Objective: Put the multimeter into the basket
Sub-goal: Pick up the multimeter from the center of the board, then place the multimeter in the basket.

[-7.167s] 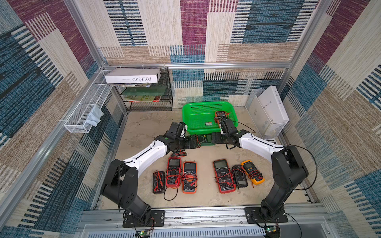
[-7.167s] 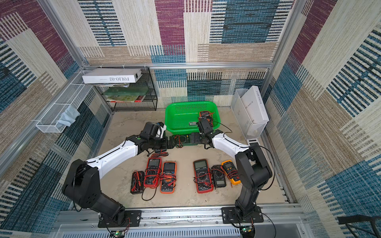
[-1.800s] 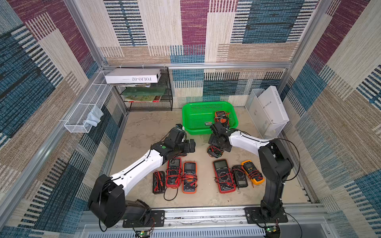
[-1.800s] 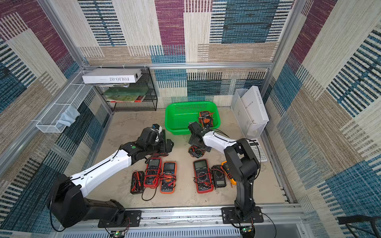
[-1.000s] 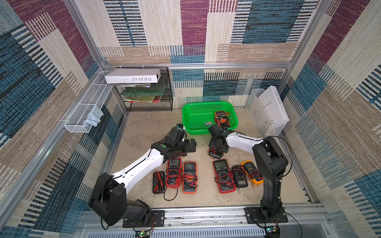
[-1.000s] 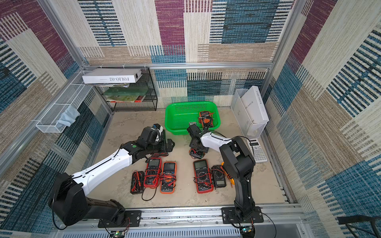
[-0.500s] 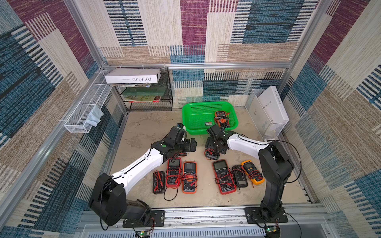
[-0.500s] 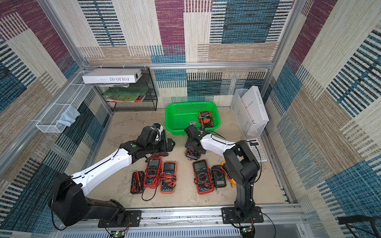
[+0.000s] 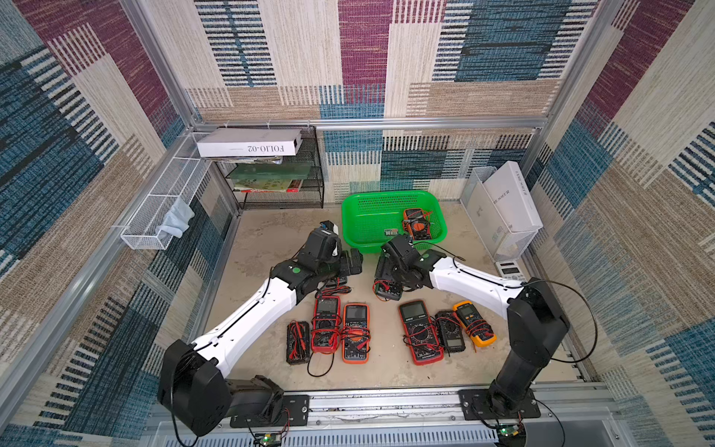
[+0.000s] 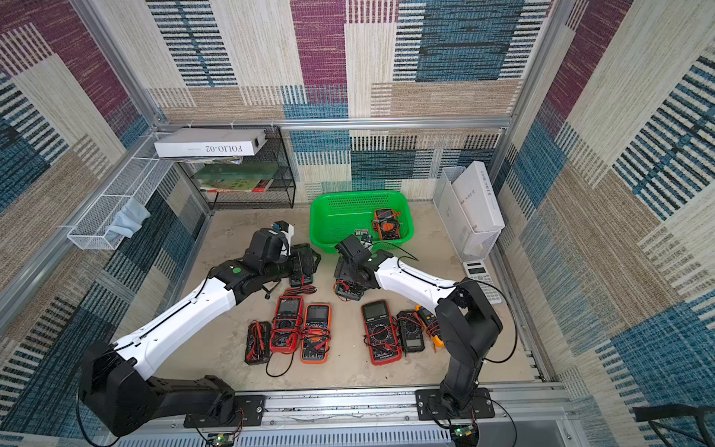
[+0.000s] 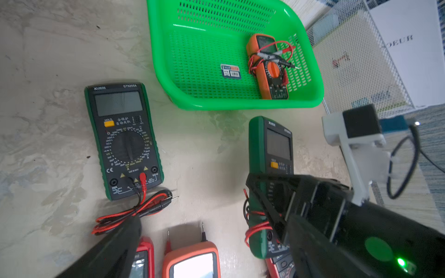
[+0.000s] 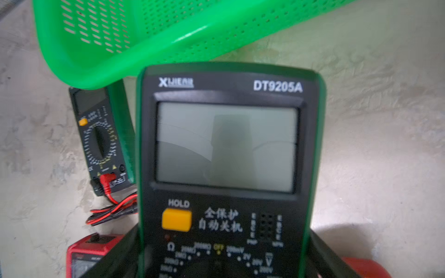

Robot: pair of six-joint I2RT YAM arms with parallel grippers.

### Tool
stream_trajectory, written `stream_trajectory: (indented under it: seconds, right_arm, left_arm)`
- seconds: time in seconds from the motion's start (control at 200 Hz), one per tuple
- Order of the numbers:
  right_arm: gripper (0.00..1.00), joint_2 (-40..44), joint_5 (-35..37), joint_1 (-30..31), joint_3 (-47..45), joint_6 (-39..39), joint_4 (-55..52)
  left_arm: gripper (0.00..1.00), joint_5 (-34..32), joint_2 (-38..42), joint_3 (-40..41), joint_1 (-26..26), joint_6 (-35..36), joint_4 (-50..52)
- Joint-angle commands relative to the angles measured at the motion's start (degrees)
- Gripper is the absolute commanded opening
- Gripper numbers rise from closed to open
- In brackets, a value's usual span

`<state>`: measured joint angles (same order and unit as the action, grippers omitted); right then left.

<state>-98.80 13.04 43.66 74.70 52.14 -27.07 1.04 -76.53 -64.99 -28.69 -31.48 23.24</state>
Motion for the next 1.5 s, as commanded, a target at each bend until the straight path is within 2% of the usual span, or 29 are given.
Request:
stream_trajectory:
  seconds: [0.0, 0.26, 0.586, 0.842, 1.157, 1.357, 1.493]
  right_arm:
    - [0.63, 2.01, 1.46, 0.11, 0.86, -0.82, 1.89]
    - [0.63, 3.37, 2.72, -0.73, 6.12, -5.47, 1.33]
    - [0.61, -0.91, 0.27, -6.86, 16.93, -13.56, 1.53]
    - [0.62, -10.27, -3.45, -12.72, 28.55, -23.7, 0.43]
    - [0.62, -23.31, -3.92, -15.0, 42.76, -39.04, -0.82]
    - [0.62, -30.97, -4.19, -16.28, 52.04, -41.15, -4.05]
    - [0.63, -33.56, -6.09, -16.82, 53.71, -40.98, -4.7]
  left_arm:
    - [1.0, 0.17, 0.46, -1.8, 1.39, -0.01, 2.09]
    - [1.0, 1.75, 0.33, -5.35, 3.92, 1.29, 3.97]
    - [1.0, 2.92, 0.32, -7.06, 4.46, 4.28, 5.25]
    - [1.0, 3.36, 0.6, -6.87, 4.77, 6.29, 5.52]
    - [1.0, 4.74, -0.38, -7.21, 4.7, 7.26, 6.35]
    - [1.0, 5.29, -0.55, -7.3, 4.74, 7.41, 7.18]
    - [1.0, 5.22, -0.46, -7.18, 4.72, 7.75, 7.6]
